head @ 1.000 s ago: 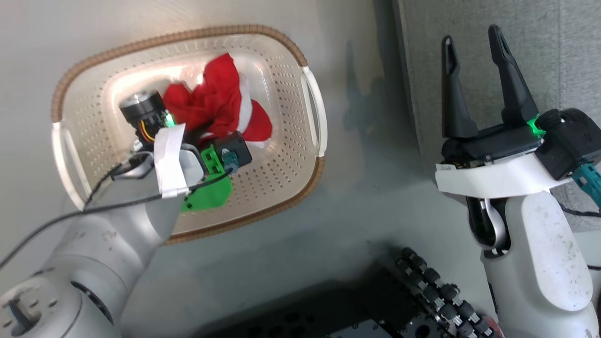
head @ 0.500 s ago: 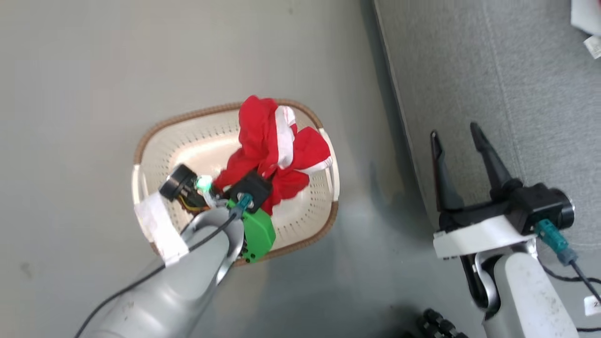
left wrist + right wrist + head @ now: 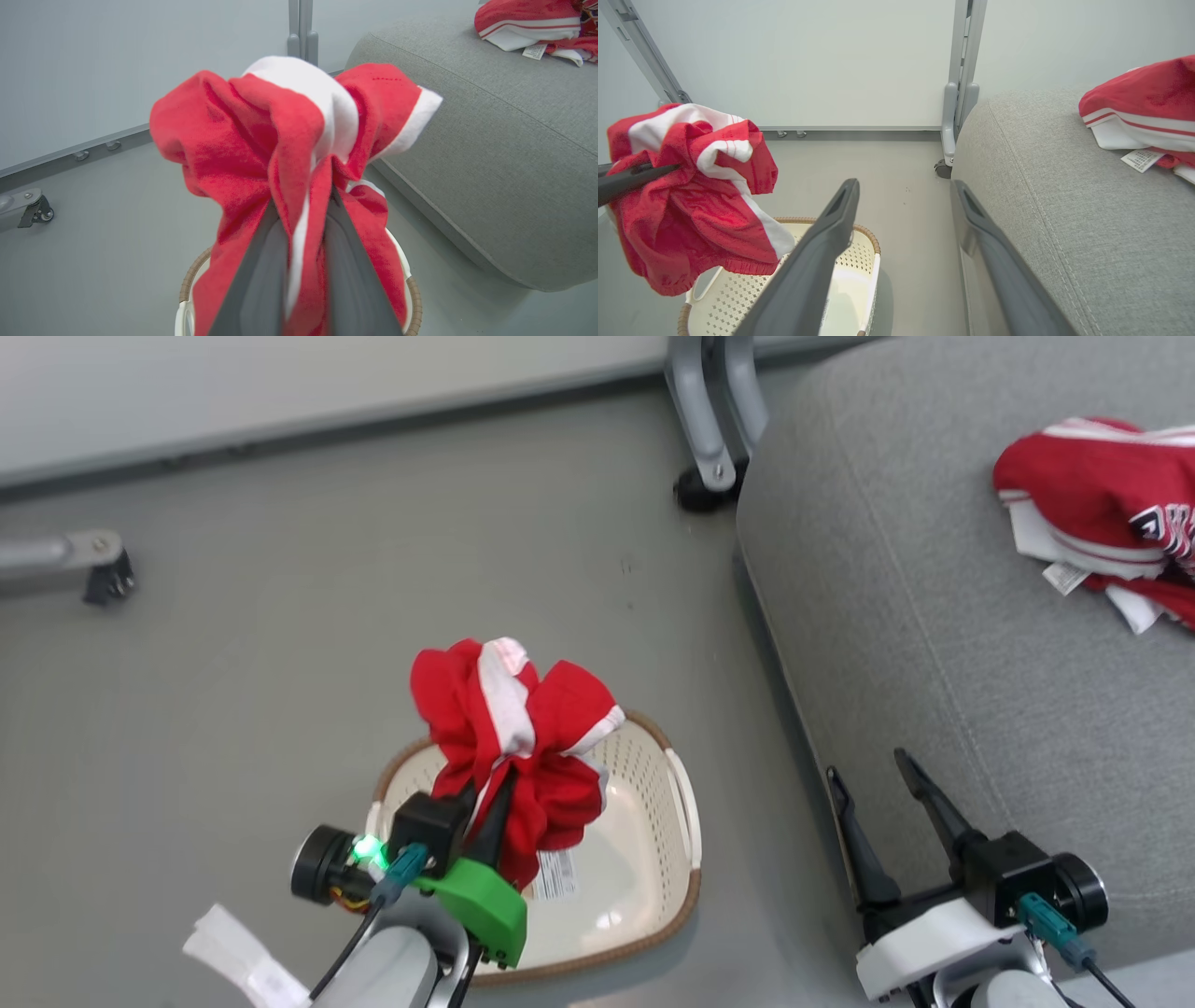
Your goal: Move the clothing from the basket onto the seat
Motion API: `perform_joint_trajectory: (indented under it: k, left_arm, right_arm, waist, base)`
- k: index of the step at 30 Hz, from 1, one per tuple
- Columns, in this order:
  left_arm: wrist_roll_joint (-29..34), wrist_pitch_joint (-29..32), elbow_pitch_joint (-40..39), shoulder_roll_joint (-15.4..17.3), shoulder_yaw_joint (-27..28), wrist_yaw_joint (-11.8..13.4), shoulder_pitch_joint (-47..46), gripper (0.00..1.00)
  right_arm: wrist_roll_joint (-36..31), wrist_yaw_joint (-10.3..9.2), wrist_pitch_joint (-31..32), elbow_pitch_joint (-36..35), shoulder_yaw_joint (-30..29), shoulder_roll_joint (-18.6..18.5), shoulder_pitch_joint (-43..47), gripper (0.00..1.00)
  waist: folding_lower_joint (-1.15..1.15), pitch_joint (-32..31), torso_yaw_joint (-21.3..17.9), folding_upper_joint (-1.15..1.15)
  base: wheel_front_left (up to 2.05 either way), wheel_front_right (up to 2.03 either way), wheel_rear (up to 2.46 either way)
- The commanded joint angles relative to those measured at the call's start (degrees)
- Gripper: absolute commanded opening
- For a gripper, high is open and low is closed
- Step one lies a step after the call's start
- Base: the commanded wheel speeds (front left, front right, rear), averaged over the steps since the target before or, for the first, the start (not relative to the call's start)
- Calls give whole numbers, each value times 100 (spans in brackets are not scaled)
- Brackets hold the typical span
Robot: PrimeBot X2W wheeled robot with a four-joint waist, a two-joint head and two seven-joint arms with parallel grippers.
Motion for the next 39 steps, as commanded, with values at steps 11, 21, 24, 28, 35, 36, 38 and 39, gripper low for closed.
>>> perform_joint_trajectory:
  k: [11, 21, 24, 28, 35, 36, 38, 39]
  left_arm:
    - [303, -19, -911, -95, 980, -109, 932, 0]
    - [382, -20, -1207, -424, 1075, -562, 667, 0]
    - [317, -20, -1177, -483, 962, -669, 505, 0]
    - [187, -20, -1134, -513, 699, -762, 263, 0]
    - [-148, -20, -1236, -520, 12, -698, -82, 0]
    - [-196, -20, -1250, -522, -61, -672, -109, 0]
    - [-270, -20, -1267, -521, -252, -637, -158, 0]
    - [-296, -20, -1278, -522, -342, -608, -190, 0]
  right_arm:
    - [179, -8, -17, -118, 247, -208, 476, 100]
    - [151, -8, -17, 64, 1402, -240, 45, 100]
    - [213, -8, -17, 101, 1771, -164, -159, 100]
    - [343, -8, -17, 220, 2203, -50, -453, 100]
    - [532, -8, -16, 381, 2512, 118, -871, 100]
    - [536, -8, -17, 397, 2503, 134, -910, 100]
    - [491, -8, -17, 438, 2424, 154, -957, 100]
    - [472, -7, -16, 459, 2386, 167, -975, 100]
  waist:
    - [1, -1395, 20, 0]
    - [1, -1380, 47, 0]
    - [1, -1343, 41, 0]
    - [1, -1264, 45, 0]
    - [1, -1164, 31, 0]
    - [1, -1156, 32, 0]
    - [1, -1142, 43, 0]
    - [1, -1132, 53, 0]
  base:
    - [0, 0, 0]
    - [0, 0, 0]
    - [0, 0, 0]
    - [0, 0, 0]
    - [0, 0, 0]
    - [0, 0, 0]
    - [0, 0, 0]
    - [0, 0, 0]
